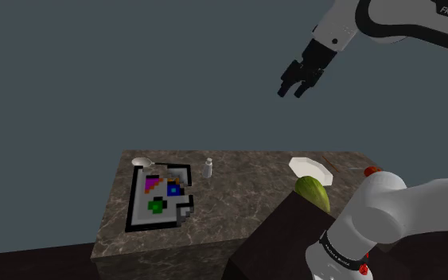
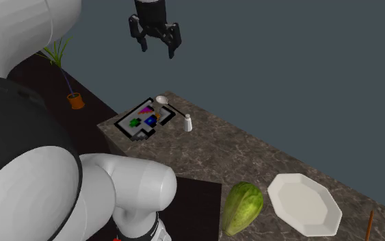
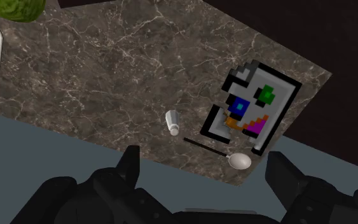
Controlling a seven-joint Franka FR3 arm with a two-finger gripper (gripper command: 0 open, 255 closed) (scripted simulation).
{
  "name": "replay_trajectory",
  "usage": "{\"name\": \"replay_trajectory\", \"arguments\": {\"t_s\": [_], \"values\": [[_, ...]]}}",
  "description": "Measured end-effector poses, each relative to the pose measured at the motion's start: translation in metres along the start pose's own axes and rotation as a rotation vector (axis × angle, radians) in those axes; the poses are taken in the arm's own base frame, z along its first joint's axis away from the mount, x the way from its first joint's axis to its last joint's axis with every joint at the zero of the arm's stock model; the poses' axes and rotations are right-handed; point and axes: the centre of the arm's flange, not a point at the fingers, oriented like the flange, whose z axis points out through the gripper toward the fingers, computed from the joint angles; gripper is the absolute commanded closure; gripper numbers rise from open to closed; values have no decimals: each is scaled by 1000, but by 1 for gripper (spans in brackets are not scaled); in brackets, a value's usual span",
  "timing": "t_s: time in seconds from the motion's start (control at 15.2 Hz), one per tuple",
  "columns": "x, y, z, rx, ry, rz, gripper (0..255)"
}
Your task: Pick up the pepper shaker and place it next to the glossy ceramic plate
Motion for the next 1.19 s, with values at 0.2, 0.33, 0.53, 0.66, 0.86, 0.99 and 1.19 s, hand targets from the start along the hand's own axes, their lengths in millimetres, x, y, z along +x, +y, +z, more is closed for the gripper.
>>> {"name": "replay_trajectory", "arguments": {"t_s": [0.2,0.33,0.53,0.66,0.86,0.99,1.19], "values": [[9,-2,13,-5,-7,-7,0],[21,-2,36,-13,-18,-16,0],[38,-5,72,-25,-34,-33,0],[50,-4,96,-33,-45,-43,0],[65,-7,130,-46,-62,-60,0],[79,-10,156,-54,-73,-71,0],[96,-9,193,-67,-89,-87,0]]}}
